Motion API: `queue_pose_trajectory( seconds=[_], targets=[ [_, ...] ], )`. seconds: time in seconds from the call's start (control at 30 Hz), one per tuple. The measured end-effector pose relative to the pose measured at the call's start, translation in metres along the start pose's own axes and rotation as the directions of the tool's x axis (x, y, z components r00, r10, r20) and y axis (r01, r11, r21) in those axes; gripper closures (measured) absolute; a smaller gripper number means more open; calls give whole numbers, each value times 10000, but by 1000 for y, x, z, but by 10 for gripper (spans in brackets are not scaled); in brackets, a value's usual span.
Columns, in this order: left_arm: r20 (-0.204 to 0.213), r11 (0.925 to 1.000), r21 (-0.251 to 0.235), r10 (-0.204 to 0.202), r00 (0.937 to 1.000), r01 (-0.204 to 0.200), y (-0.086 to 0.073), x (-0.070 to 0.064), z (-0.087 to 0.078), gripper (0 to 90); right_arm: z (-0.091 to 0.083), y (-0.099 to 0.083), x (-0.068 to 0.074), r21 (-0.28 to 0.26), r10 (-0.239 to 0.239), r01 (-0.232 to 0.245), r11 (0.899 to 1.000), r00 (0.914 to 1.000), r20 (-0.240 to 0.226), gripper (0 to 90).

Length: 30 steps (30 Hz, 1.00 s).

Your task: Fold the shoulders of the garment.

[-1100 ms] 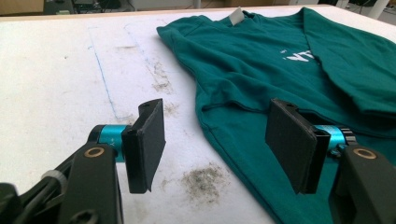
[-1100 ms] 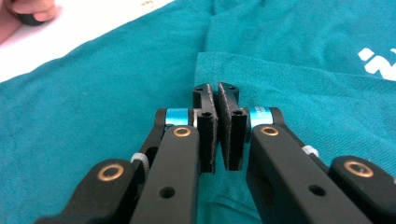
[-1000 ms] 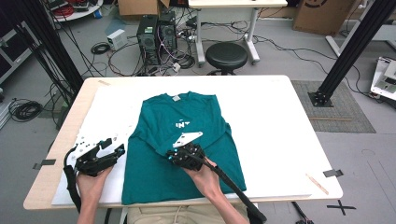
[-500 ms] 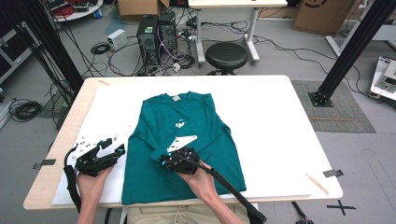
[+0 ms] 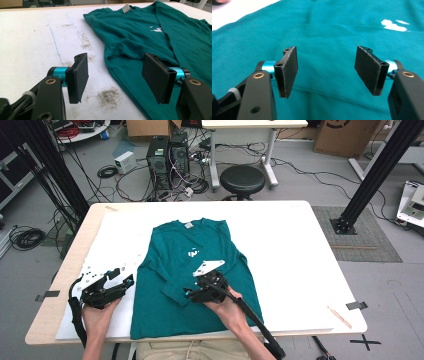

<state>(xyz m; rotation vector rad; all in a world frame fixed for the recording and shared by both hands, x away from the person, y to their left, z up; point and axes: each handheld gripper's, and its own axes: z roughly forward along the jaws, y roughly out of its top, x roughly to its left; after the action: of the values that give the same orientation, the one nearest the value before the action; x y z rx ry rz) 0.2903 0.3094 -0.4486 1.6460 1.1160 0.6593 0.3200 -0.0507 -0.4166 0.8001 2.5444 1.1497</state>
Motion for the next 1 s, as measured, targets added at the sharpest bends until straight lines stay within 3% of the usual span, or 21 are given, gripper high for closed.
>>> queue_pose_trajectory(
  seconds=[0.2,0.33,0.6,0.77,1.0],
  targets=[
    [8,10000,14,34,10000,-34,0,-1,0,378,-28,-15,-28,-142,554,-546,9984,9961,693,333],
    [11,10000,54,63,10000,-63,0,-1,0,378,-45,-31,-48,-326,1066,-1036,9941,9880,1114,322],
    [-37,9996,167,245,9997,-244,1,-3,2,378,-68,-56,-83,-550,1921,-1850,9812,9628,1900,316],
    [-15,9992,245,310,9995,-309,1,-3,2,378,-81,-72,-93,-858,2244,-2104,9739,9495,2193,313],
    [67,9988,195,452,9990,-453,1,-5,2,378,-91,-91,-104,-1380,2562,-2247,9646,9225,2886,270]
  ],
)
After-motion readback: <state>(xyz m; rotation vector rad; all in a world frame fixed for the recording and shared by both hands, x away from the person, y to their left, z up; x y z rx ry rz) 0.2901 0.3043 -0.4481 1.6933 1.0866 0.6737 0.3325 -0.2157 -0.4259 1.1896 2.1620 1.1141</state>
